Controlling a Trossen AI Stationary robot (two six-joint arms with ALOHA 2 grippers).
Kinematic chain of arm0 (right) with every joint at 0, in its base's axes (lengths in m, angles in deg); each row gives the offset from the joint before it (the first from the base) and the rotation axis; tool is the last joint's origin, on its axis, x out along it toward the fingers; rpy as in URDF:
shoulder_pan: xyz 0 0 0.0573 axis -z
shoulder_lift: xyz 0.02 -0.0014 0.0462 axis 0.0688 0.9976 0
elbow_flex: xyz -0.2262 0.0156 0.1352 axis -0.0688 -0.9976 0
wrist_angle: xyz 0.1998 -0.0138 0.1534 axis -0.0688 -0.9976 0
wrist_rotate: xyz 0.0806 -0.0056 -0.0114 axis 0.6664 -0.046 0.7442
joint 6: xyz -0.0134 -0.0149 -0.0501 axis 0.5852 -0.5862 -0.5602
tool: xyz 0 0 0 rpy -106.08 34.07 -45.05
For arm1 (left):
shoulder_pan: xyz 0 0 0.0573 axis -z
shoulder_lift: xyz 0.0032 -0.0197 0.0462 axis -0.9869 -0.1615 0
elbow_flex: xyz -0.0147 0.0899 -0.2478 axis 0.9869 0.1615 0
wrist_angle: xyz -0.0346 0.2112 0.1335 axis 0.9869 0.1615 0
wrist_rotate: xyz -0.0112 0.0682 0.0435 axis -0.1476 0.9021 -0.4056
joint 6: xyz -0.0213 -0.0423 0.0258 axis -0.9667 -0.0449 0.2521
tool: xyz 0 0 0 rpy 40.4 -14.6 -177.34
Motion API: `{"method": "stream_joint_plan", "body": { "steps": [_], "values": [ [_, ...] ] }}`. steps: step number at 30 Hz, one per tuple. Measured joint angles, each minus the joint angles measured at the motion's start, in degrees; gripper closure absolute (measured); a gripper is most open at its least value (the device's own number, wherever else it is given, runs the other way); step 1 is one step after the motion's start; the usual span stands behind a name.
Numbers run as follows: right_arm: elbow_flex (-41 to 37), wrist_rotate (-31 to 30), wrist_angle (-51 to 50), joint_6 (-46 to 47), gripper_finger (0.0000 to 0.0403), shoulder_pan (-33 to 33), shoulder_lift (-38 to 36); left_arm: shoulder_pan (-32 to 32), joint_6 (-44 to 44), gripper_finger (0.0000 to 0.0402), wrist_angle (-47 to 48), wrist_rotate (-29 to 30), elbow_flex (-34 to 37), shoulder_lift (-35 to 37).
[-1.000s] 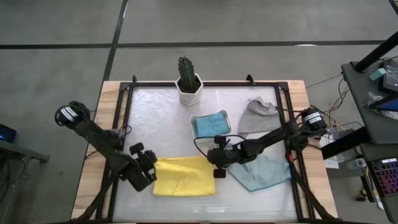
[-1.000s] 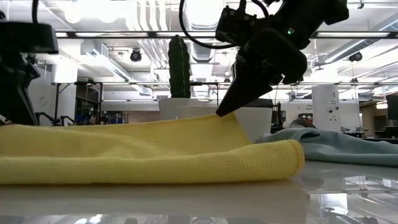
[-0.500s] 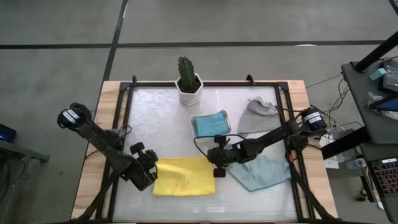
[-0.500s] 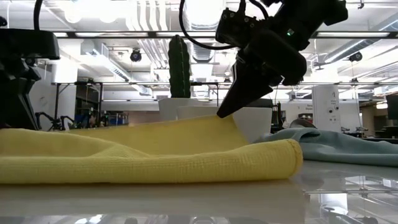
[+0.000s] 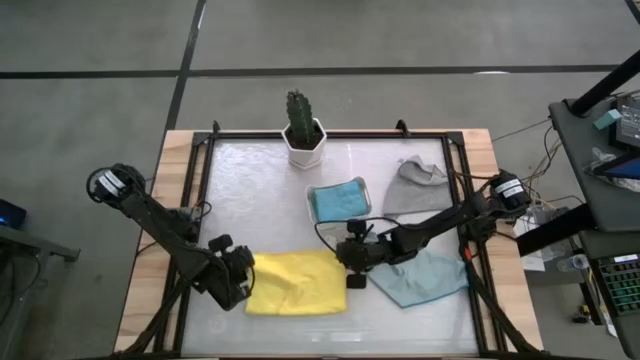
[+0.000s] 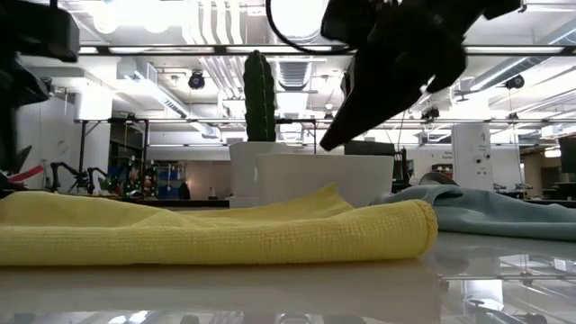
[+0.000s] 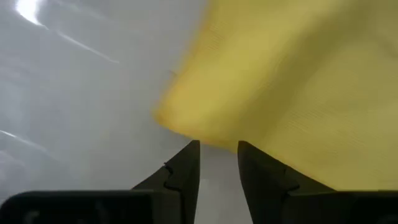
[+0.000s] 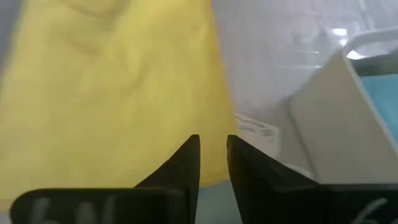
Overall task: Fold microfiber towels
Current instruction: Fold the yellow towel
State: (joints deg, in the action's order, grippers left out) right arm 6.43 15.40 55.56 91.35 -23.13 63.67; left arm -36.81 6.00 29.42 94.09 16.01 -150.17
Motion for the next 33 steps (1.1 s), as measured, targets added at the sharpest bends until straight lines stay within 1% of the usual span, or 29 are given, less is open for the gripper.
{"method": "stream_joint_plan", "body": {
  "steps": [1, 3, 7, 11, 13, 17, 21, 23, 28, 31, 33],
  "values": [
    [0.0, 0.0, 0.85, 0.49, 0.0329, -0.6, 0.07, 0.16, -0.29, 0.0309, -0.6, -1.58, -0.65, -0.01],
    [-0.28, -0.02, 4.43, 0.67, 0.0333, -1.8, 0.8, 0.81, 0.03, 0.0309, -5.2, -3.03, -1.05, -0.02],
    [-1.3, -0.28, 14.13, 0.4, 0.0349, -2.75, 4.28, 1.98, 5.48, 0.0309, -18.75, -2.89, 0.53, -0.27],
    [-1.36, -0.48, 22.54, 0.21, 0.0369, -2.26, 9.16, 2.35, 5.93, 0.0309, -29.59, -2.8, 3.32, -2.58],
    [-0.91, -0.48, 23.63, 0.04, 0.0378, -1.77, 11.69, 2.37, 5.8, 0.0309, -32.93, -3.84, 3.73, -4.96],
    [0.29, -0.47, 23.15, 0.01, 0.0392, -0.72, 15.03, 2.45, 4.3, 0.0309, -34.56, -7.06, 2.43, -9.87],
    [0.81, -0.51, 19.27, 0.16, 0.0394, 0.03, 15.91, 2.59, 0.71, 0.0309, -34.97, -11.77, 1.85, -13.64],
    [0.92, -0.49, 17.59, 0.66, 0.0394, 0.09, 15.73, 2.72, -1.34, 0.0309, -35.14, -12.21, 1.83, -14.67],
    [0.92, -0.49, 16.33, 0.26, 0.0394, 0.09, 15.0, 2.69, -2.02, 0.0309, -34.69, -13.33, 1.98, -12.92],
    [0.98, -0.45, 15.88, -0.39, 0.0394, 0.08, 14.12, 2.67, -1.71, 0.0309, -33.08, -14.64, 2.33, -10.12],
    [1.01, -0.46, 16.12, -0.77, 0.0394, -0.18, 13.13, 2.69, -1.78, 0.0309, -33.72, -14.63, 2.28, -7.93]
  ]
}}
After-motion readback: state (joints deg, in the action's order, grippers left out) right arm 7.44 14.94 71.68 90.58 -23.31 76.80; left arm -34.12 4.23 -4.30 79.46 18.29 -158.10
